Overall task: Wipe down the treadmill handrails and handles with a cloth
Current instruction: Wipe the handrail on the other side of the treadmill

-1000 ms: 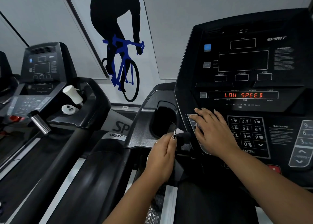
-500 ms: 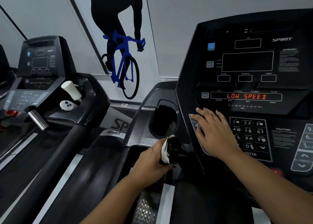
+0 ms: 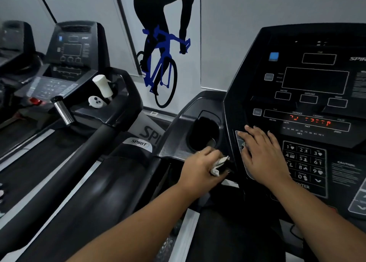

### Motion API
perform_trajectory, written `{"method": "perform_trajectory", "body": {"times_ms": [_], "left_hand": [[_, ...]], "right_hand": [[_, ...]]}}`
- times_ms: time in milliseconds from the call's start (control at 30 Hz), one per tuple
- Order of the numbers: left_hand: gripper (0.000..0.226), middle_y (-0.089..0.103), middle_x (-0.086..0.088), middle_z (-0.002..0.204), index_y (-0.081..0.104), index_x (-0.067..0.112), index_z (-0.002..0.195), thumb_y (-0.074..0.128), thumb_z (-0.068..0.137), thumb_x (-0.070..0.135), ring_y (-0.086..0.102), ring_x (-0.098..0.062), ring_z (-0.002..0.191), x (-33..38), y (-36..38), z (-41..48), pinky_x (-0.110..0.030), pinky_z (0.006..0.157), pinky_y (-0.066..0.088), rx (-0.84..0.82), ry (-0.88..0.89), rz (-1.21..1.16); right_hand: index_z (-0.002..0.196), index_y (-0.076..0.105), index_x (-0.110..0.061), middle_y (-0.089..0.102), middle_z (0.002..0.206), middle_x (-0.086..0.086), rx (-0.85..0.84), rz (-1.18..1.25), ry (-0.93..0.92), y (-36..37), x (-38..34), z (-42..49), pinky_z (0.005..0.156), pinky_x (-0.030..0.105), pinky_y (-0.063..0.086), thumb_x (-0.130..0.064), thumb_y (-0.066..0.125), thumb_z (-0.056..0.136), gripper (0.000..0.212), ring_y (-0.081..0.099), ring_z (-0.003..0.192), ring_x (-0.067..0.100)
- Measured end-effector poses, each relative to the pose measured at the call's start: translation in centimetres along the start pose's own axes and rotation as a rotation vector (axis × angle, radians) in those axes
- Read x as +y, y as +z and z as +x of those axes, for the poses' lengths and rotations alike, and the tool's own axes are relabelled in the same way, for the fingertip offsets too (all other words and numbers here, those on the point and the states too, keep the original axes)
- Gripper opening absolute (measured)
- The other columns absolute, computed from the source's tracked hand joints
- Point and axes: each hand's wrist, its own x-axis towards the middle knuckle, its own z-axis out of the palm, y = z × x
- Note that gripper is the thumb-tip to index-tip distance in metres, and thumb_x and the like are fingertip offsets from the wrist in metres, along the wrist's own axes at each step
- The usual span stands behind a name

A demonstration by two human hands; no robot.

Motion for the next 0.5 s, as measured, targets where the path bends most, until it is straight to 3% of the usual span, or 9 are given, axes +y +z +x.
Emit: {"method": "perform_trajectory", "body": {"times_ms": [133, 233, 367, 500], "left_hand": [[0.020, 0.063, 0.002, 0.106, 0.059, 0.020, 0.092, 0.073, 0.082, 0.028, 0.059, -0.021, 0.084, -0.3, 0.9, -0.4, -0.032, 0.064, 0.049, 0.072, 0.170, 0.076], [0.019, 0.066, -0.002, 0.109, 0.070, 0.013, 0.095, 0.077, 0.077, 0.012, 0.059, -0.021, 0.093, -0.5, 1.1, -0.8, -0.032, 0.079, 0.048, 0.081, 0.222, 0.070], [0.022, 0.066, -0.005, 0.119, 0.073, 0.008, 0.096, 0.061, 0.079, 0.002, 0.054, -0.024, 0.118, -0.2, 0.4, -2.1, -0.028, 0.103, 0.041, 0.110, 0.233, -0.065], [0.029, 0.062, -0.003, 0.131, 0.073, 0.009, 0.106, 0.056, 0.085, -0.002, 0.049, -0.021, 0.132, -0.6, -0.3, -4.0, -0.036, 0.108, 0.041, 0.145, 0.134, -0.227]], "right_hand": [[0.141, 0.043, -0.027, 0.036, 0.153, -0.003, -0.003, 0.005, 0.000, -0.1, -0.1, -0.1, 0.121, 0.045, 0.013, -0.035, 0.029, 0.095, 0.049, 0.025, 0.146, 0.016], [0.141, 0.043, -0.027, 0.035, 0.154, -0.003, -0.005, 0.005, -0.005, -0.2, -0.1, -0.1, 0.121, 0.044, 0.013, -0.036, 0.029, 0.095, 0.049, 0.023, 0.146, 0.016], [0.141, 0.044, -0.027, 0.036, 0.153, -0.002, -0.006, -0.003, -0.009, -0.3, 0.0, 0.0, 0.121, 0.044, 0.014, -0.035, 0.031, 0.094, 0.049, 0.026, 0.145, 0.017], [0.141, 0.044, -0.026, 0.037, 0.153, -0.002, -0.003, 0.016, -0.008, -0.3, 0.0, 0.0, 0.121, 0.044, 0.013, -0.035, 0.032, 0.095, 0.048, 0.025, 0.145, 0.016]]}}
